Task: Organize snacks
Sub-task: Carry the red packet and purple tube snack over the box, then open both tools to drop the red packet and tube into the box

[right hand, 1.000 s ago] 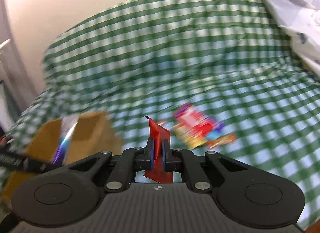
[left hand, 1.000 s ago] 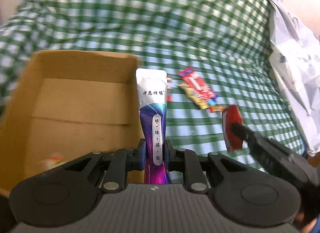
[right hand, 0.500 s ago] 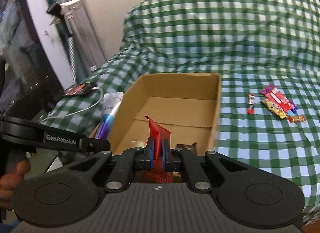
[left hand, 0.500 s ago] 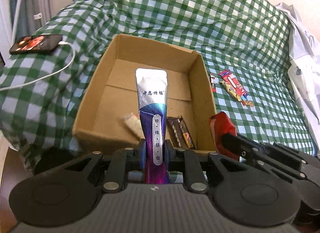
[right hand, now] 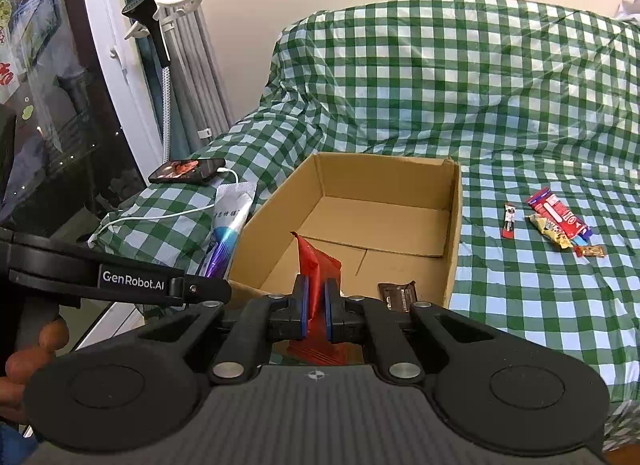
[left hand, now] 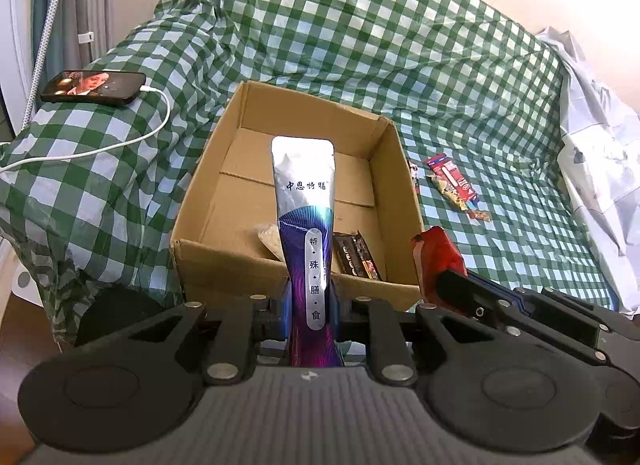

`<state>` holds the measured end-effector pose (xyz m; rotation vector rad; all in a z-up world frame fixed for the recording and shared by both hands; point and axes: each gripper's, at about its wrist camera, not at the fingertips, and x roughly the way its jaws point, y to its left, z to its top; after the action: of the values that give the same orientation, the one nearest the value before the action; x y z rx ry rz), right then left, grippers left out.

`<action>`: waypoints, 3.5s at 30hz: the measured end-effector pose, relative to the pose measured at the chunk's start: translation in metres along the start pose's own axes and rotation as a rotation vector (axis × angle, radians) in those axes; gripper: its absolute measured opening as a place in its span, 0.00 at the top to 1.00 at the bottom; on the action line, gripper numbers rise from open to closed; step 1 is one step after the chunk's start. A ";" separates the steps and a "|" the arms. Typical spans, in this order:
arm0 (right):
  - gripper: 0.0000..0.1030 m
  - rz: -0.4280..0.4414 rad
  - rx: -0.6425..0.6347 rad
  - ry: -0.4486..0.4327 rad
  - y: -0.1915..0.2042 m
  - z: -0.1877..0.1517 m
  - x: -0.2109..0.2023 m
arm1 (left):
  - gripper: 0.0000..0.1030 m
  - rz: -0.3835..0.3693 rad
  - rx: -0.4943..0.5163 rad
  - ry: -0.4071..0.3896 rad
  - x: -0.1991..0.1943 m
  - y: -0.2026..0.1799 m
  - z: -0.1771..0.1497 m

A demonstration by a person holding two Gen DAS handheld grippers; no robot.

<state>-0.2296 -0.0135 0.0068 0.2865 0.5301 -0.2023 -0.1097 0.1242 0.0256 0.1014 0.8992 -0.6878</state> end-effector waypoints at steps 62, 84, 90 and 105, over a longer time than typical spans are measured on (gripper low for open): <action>0.92 -0.036 0.026 0.024 -0.011 0.003 0.020 | 0.81 0.018 -0.036 0.021 0.028 0.020 0.026; 0.92 -0.058 0.055 0.076 -0.042 0.032 0.098 | 0.80 0.018 -0.048 0.113 0.115 0.017 0.080; 0.92 -0.069 0.082 0.105 -0.057 0.033 0.123 | 0.80 0.030 -0.046 0.147 0.143 0.016 0.087; 0.92 -0.073 0.108 0.157 -0.065 0.029 0.165 | 0.80 0.063 -0.025 0.206 0.190 0.015 0.093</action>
<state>-0.0937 -0.1029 -0.0698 0.3902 0.6866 -0.2816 0.0436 0.0062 -0.0606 0.1795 1.0975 -0.6148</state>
